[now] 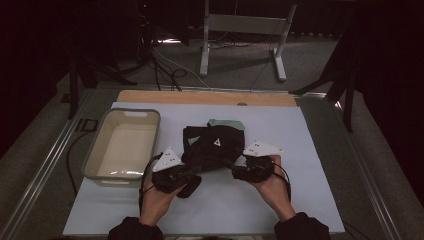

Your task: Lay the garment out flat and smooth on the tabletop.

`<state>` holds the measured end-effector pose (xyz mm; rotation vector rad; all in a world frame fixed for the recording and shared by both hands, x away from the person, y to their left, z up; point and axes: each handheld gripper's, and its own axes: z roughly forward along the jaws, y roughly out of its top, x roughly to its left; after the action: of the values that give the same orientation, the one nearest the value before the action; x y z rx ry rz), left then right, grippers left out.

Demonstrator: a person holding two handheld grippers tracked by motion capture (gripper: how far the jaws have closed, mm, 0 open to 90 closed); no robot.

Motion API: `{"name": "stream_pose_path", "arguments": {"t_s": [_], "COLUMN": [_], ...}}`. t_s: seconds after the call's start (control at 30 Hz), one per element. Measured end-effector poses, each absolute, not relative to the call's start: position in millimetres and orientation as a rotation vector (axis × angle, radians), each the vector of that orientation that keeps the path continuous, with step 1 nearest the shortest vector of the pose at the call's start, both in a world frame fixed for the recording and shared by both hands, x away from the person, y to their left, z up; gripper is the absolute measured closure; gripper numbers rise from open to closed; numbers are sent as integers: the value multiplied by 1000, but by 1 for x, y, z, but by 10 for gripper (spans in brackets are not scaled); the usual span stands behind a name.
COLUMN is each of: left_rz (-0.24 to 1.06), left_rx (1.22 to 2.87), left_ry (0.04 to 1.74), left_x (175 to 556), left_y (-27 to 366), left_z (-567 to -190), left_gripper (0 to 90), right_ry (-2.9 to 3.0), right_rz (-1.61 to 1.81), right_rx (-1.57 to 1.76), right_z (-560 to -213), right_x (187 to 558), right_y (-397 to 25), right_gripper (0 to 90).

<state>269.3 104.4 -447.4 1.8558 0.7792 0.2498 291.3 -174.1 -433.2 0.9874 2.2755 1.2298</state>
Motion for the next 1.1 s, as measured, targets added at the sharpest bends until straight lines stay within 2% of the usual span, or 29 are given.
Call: {"name": "stream_pose_path", "arguments": {"t_s": [0.23, 0.57, 0.7, 0.97, 1.1], "left_rz": [277, 320, 332, 342, 351], "left_rx": [1825, 1752, 1709, 1666, 1664], "left_ry": [795, 807, 812, 795, 794], "left_x": [268, 265, 263, 259, 258], "left_y": [110, 121, 126, 128, 127], "left_z": [-443, -431, -426, -420, -419], "left_gripper": [881, 882, 883, 883, 883], "right_ry": [2309, 2349, 2352, 2375, 2357], "right_rz": [1092, 1048, 1005, 983, 959], "right_rx": [1058, 1091, 1070, 1026, 1001], "right_z": [-460, -474, -476, -482, -480], "right_x": [305, 321, 327, 340, 345], "right_y": [-185, -173, -166, -155, -147], "right_gripper": [259, 90, 100, 255, 263]}}
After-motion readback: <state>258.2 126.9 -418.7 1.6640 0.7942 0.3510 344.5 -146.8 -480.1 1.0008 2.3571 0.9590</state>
